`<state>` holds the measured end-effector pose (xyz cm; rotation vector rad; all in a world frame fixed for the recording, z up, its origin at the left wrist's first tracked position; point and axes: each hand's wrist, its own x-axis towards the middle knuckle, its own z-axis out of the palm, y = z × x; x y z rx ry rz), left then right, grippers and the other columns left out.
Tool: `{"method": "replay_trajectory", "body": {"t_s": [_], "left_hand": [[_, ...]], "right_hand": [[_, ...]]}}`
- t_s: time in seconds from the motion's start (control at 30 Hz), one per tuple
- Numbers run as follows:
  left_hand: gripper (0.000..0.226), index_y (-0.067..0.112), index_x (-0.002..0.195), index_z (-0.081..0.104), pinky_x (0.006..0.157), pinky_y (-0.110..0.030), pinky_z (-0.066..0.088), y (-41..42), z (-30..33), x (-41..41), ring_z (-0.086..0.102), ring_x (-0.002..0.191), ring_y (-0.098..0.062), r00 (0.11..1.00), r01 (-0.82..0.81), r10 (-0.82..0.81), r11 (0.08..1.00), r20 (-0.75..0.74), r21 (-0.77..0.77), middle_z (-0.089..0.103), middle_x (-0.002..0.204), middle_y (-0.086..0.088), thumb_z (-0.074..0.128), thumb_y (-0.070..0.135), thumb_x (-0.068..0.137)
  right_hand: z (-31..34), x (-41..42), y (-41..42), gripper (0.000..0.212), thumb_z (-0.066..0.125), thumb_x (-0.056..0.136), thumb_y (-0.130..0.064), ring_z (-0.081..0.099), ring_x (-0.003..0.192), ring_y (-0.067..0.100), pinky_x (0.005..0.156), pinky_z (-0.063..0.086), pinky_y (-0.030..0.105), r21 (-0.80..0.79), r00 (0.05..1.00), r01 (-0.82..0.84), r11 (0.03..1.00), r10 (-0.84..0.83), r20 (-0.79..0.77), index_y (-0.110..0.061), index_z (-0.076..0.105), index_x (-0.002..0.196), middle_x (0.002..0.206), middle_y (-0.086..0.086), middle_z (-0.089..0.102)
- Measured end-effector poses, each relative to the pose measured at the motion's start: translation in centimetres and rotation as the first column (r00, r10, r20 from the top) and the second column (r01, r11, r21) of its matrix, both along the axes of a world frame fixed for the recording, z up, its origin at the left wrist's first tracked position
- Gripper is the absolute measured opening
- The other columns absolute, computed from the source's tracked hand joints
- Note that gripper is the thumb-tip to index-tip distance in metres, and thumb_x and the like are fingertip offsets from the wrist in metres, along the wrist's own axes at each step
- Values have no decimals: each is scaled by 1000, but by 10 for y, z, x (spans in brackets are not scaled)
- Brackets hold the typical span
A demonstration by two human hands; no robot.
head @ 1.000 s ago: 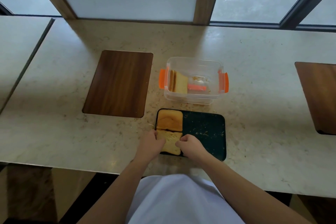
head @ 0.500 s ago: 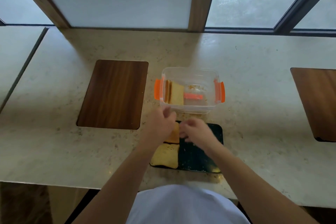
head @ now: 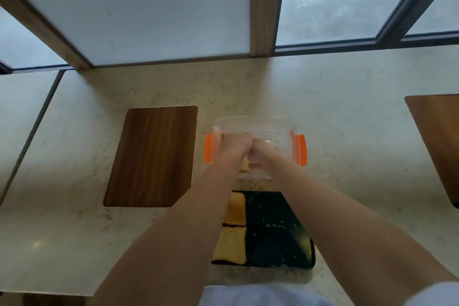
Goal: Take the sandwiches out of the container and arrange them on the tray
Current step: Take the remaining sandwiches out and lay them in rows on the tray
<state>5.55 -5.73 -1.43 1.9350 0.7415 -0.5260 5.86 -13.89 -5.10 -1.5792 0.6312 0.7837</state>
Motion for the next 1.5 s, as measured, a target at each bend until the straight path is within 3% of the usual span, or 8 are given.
{"method": "replay_trajectory", "body": {"t_s": [0.1,0.3,0.4,0.53,0.73,0.97,1.2,1.5], "left_hand": [[24,11,77,55,67,-35,43,-2,-6,4,54,71,-17,999,15,-13,999,-42,42,59,80,-2,49,30,91],[50,10,123,59,100,-46,43,-10,-20,11,54,109,-30,990,68,-45,981,-130,181,61,123,-11,37,44,92],[59,8,119,64,97,-46,45,-18,-25,17,57,109,-32,989,64,-30,967,-142,245,63,121,-13,31,48,92],[40,11,110,68,84,-39,47,-26,-33,18,60,102,-29,985,116,-72,947,-154,300,66,113,-12,40,35,94],[43,14,136,51,86,-37,45,-22,-42,5,58,113,-30,974,214,-200,966,-104,143,61,125,-8,44,31,97],[15,17,102,58,70,-34,49,-8,-10,-6,62,90,-22,982,172,-164,982,92,-77,68,101,-6,61,28,91],[59,24,111,59,70,-28,47,4,46,-42,64,95,-12,959,212,-161,954,235,-211,68,104,5,81,60,69],[91,19,134,43,83,-34,59,13,55,-121,68,100,-14,962,246,-178,896,210,-370,64,116,-1,87,57,64]], "right_hand": [[-10,10,7,20,52,102,-13,64,111,31,96,57,42,-174,989,-140,975,130,-65,-3,59,118,120,15,63],[-18,15,-3,30,56,98,-28,65,103,26,83,60,40,-161,988,-121,979,103,-119,-8,59,120,116,9,69],[-15,15,-10,44,48,97,-55,63,95,27,88,59,44,-180,984,-112,977,84,-157,-13,59,109,103,7,65],[-18,16,-18,63,36,94,-74,65,97,29,83,55,43,-106,986,-32,994,14,-169,-16,61,95,105,9,70],[-22,9,-27,54,42,99,-63,67,93,27,90,59,45,-96,980,4,995,-23,-198,-12,61,97,97,12,71],[22,-1,-38,36,55,96,-46,68,100,27,81,60,41,-31,999,-46,998,46,-20,-16,62,115,109,13,72],[85,-52,-66,25,56,102,-35,74,101,26,80,60,38,222,985,-1,975,-37,166,-17,65,117,110,8,76],[103,-145,-83,34,63,98,-41,76,103,23,93,57,39,301,960,-81,950,-7,280,-19,67,125,111,4,79]]}}
